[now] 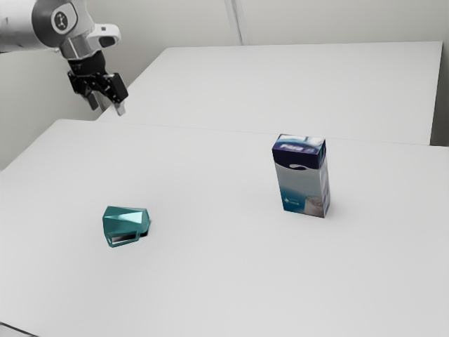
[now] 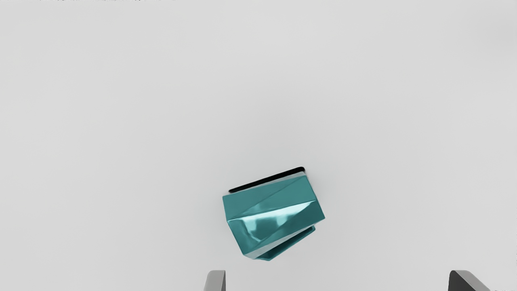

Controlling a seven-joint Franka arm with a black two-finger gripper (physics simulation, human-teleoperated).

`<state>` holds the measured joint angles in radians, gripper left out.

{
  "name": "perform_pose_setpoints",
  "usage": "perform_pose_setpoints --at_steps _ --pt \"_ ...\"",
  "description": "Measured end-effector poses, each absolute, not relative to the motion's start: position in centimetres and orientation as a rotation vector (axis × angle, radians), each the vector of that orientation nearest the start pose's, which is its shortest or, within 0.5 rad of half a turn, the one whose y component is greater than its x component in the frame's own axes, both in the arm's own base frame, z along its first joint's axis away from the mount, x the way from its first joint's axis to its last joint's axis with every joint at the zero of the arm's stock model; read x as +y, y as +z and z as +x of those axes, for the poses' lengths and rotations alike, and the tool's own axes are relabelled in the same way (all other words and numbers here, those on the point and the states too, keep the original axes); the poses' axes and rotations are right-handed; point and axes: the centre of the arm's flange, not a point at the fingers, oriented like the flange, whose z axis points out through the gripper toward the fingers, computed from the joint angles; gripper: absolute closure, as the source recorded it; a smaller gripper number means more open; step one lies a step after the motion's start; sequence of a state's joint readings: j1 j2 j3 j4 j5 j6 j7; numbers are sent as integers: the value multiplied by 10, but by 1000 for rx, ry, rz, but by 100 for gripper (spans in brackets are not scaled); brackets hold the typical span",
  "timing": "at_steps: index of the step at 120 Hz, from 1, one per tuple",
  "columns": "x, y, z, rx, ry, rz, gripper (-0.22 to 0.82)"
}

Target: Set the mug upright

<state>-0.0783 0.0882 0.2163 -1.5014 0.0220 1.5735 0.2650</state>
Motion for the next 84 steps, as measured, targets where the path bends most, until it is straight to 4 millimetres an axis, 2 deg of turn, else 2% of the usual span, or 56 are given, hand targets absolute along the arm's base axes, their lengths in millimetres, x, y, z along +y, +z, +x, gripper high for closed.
perform_pose_setpoints --at_steps 16,33,52,67,84 --pt "77 609 575 199 20 -3100 0" --pt "82 602 561 178 18 -3113 0" --pt "86 580 524 169 -26 -3138 0" --pt "113 552 474 104 -123 -3183 0" --pt "137 515 455 23 -276 -3285 0"
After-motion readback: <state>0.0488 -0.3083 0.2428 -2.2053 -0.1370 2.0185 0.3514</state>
